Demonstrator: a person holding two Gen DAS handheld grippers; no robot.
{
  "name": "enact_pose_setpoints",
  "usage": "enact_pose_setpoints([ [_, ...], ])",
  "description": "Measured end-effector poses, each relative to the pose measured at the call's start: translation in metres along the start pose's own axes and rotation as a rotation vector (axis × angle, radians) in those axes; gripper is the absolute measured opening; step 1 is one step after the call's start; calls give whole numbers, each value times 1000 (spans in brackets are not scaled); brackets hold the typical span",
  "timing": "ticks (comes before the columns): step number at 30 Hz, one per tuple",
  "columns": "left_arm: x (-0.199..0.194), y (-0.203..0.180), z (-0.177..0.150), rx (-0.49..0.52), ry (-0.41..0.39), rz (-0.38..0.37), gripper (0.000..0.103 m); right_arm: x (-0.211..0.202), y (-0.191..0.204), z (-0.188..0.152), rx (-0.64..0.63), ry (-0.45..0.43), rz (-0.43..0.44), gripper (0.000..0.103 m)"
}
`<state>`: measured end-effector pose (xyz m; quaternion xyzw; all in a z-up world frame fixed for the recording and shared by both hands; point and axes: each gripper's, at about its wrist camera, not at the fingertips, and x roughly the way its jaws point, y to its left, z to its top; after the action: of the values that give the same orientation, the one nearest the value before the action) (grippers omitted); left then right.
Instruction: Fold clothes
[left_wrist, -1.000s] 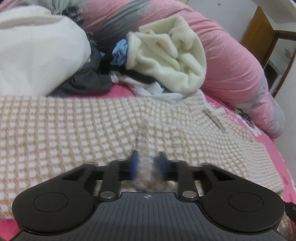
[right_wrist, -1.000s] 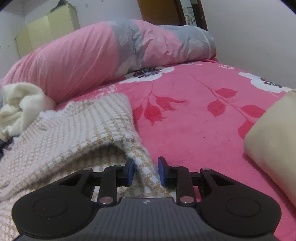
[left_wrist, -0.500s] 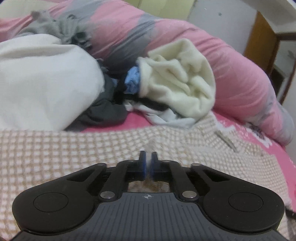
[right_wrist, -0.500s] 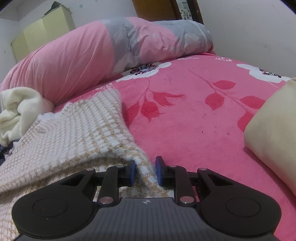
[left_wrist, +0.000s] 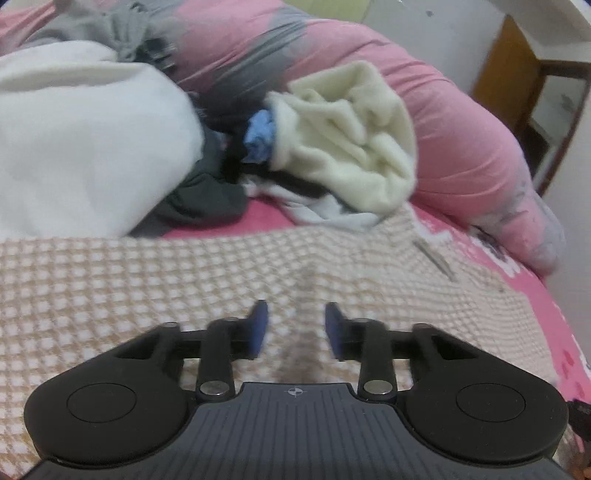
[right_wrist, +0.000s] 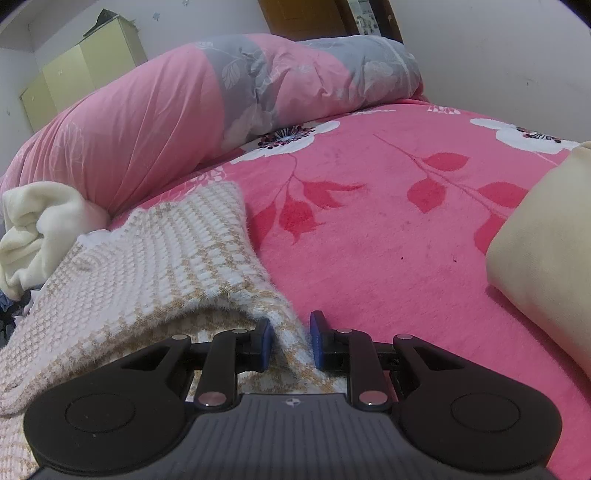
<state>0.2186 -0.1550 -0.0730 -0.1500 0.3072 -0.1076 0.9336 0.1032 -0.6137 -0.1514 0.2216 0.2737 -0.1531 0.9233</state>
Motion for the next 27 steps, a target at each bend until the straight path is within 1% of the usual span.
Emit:
enact_pose_setpoints([
  [2,-3,-14,1,46,-28,-31,38,0,0,0,1,0,0,22],
  [4,1,-33,3,106,-32,-63,39,0,0,0,1,0,1,22],
  [7,18,-60,0,200,1,-101,40,0,-1,0,7,3,4,22],
  [8,28,-68,-5,231,3,-81,40,0,-2,0,9,3,5,22],
  [9,42,-72,-11,267,3,-26,40,1,-2,0,11,4,7,22],
  [10,57,-73,-17,299,25,40,40,1,-2,0,13,5,8,22],
  [12,74,-66,-25,290,37,67,40,1,-3,0,17,7,10,22],
  [14,70,-67,-25,301,19,72,40,-1,-5,1,24,13,18,23],
  [16,70,-65,-28,295,13,70,40,-6,-7,2,24,16,28,26],
  [18,68,-63,-29,283,5,67,40,-18,-10,2,14,2,38,27],
  [20,66,-61,-30,268,-4,62,40,-36,-12,5,17,-41,41,27],
  [23,65,-53,-29,231,-9,47,40,-65,-4,26,60,-106,74,24],
  [24,64,-51,-28,217,-11,40,39,-70,4,37,65,-112,89,23],
  [27,65,-45,-27,179,-18,24,39,-64,42,71,-9,-83,124,17],
])
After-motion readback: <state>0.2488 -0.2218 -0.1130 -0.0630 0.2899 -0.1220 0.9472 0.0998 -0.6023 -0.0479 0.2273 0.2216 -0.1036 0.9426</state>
